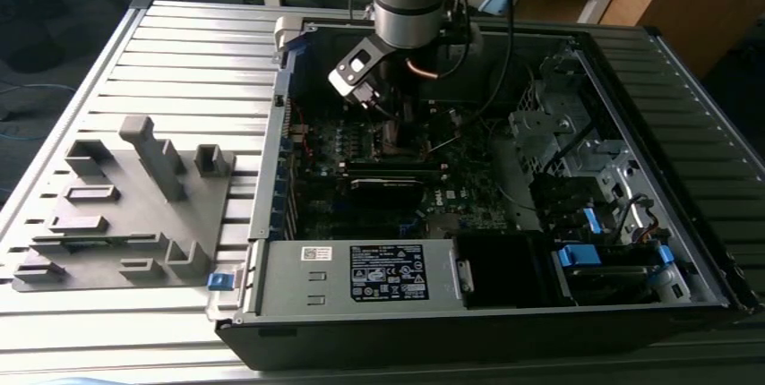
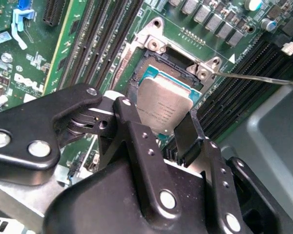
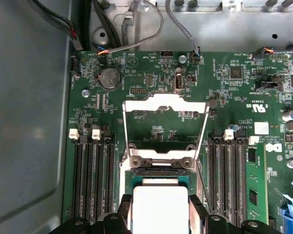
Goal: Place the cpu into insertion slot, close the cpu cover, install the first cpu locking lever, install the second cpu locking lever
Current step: 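Place the cpu into insertion slot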
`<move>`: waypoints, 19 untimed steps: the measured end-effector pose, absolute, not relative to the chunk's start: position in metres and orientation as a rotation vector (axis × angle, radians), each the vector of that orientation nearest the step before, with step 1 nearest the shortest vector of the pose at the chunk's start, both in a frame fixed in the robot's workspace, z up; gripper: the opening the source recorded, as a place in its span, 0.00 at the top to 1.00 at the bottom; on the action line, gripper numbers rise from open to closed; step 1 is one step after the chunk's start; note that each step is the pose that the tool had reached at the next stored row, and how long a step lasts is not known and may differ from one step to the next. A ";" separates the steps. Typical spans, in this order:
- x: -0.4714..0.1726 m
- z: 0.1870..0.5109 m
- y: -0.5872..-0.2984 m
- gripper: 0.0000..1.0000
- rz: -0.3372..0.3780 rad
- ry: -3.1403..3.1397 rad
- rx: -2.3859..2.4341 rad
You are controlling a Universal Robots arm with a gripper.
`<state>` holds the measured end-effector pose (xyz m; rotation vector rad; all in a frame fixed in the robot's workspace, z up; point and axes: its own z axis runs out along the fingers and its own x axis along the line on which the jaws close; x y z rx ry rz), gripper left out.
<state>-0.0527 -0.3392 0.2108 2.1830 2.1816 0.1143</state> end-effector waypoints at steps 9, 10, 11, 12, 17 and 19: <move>-0.053 0.206 -0.343 0.46 0.114 2.182 2.183; -0.053 0.205 -0.343 0.46 0.114 2.182 2.183; -0.053 0.205 -0.343 0.46 0.114 2.182 2.183; -0.053 0.204 -0.343 0.46 0.114 2.182 2.183; -0.054 0.200 -0.343 0.46 0.114 2.181 2.184; -0.054 0.199 -0.343 0.46 0.114 2.181 2.184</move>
